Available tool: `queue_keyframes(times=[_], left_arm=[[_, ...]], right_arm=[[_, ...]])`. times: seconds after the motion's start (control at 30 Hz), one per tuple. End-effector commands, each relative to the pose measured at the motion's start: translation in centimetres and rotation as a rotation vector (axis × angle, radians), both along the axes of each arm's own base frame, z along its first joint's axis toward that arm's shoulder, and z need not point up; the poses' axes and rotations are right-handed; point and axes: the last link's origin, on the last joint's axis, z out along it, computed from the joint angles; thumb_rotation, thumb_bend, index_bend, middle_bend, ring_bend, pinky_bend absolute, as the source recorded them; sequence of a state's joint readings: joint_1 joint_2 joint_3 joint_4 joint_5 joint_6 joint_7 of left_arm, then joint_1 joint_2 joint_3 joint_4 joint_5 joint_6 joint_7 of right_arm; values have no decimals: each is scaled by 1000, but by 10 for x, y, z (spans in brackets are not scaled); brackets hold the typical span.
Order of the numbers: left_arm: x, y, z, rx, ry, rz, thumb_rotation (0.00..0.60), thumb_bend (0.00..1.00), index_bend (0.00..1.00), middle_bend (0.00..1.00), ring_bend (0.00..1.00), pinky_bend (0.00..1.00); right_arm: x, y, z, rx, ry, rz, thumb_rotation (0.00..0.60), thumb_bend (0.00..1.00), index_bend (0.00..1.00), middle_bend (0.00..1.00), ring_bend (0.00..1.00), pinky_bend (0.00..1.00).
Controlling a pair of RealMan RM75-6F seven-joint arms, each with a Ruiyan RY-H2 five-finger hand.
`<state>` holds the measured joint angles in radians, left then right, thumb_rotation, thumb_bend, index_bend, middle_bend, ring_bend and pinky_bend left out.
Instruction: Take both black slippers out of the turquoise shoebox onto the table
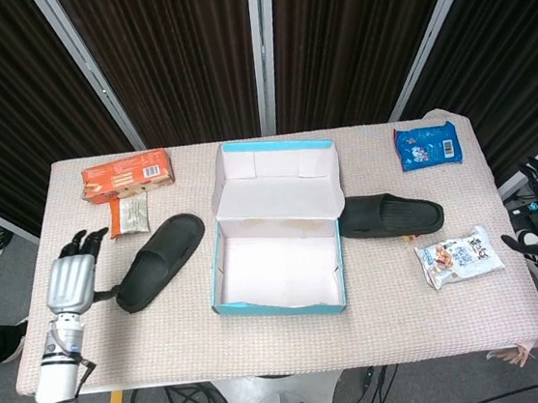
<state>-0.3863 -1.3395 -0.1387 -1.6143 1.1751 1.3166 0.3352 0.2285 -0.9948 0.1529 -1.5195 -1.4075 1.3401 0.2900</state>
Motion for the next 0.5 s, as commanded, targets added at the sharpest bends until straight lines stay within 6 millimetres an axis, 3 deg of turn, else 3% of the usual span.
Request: queue_keyframes(times=[0.03, 0.17, 0.27, 0.5], left_arm=[[-39, -16, 39, 75, 89, 1, 600, 0, 150, 161, 91, 211], [-67, -45, 64, 121, 98, 36, 600, 0, 164, 166, 91, 205], [-78, -67, 75, 143, 97, 52, 600, 0, 190, 193, 91, 204], [-83, -110, 80, 165, 113, 95, 600, 0, 191, 195, 91, 204]], right_arm=[[-10, 21, -7, 58, -29, -7, 600, 65, 0, 0, 0, 0], [-13, 41, -13, 40, -75, 5, 600, 67, 0, 0, 0, 0], [-16, 53, -18, 29, -106, 1, 600, 66, 0, 0, 0, 0], [-11, 63, -24, 53, -88, 16, 600, 69, 0, 0, 0, 0]])
